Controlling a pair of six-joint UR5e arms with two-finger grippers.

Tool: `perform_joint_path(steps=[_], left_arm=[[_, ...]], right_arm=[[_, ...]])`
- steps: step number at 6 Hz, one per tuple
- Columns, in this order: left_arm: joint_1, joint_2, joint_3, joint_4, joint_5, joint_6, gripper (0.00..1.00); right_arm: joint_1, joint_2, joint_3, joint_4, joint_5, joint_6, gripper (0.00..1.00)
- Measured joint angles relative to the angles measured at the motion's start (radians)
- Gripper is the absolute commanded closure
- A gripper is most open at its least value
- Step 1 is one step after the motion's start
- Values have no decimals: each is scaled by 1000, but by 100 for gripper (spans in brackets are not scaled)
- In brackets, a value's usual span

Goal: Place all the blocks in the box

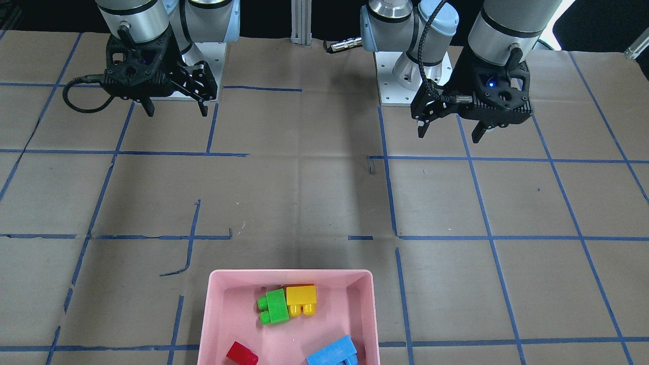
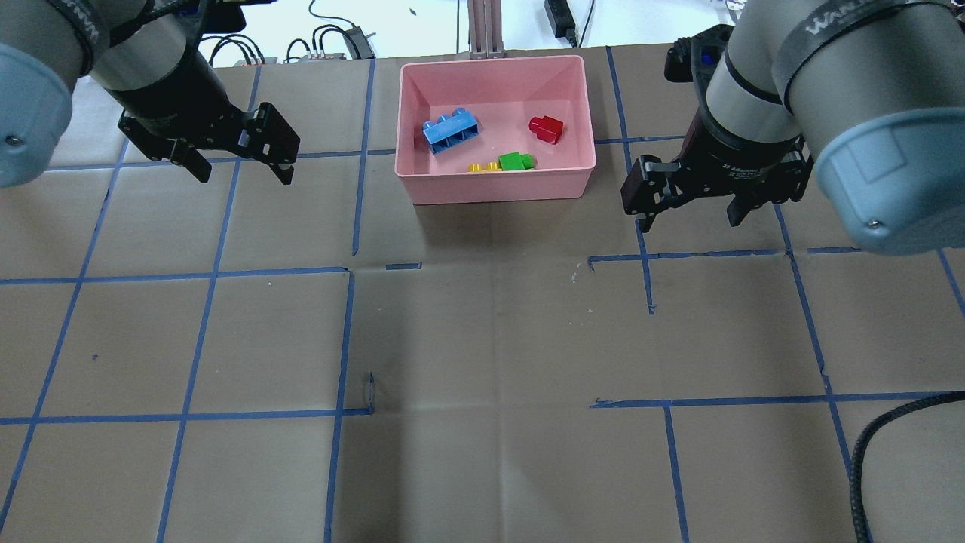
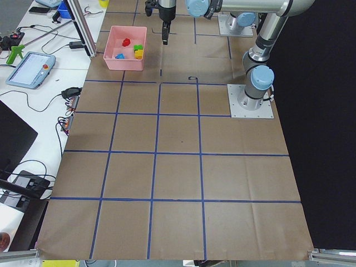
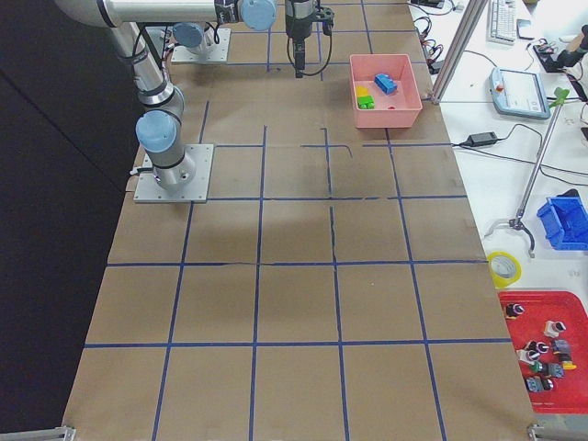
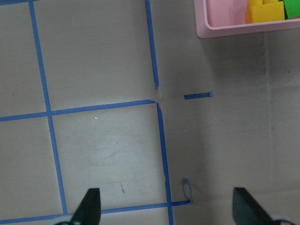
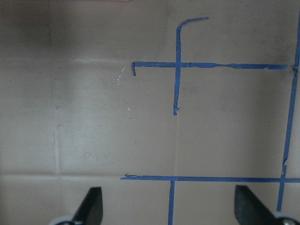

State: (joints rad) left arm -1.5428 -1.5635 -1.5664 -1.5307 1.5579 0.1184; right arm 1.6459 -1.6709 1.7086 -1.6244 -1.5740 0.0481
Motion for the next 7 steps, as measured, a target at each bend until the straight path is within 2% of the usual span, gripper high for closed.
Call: perform_joint_path(steps=[7], left_arm=[[0, -43, 52, 0, -14, -4, 0]], right_arm=[[-1, 11, 5, -2, -8, -1, 1]])
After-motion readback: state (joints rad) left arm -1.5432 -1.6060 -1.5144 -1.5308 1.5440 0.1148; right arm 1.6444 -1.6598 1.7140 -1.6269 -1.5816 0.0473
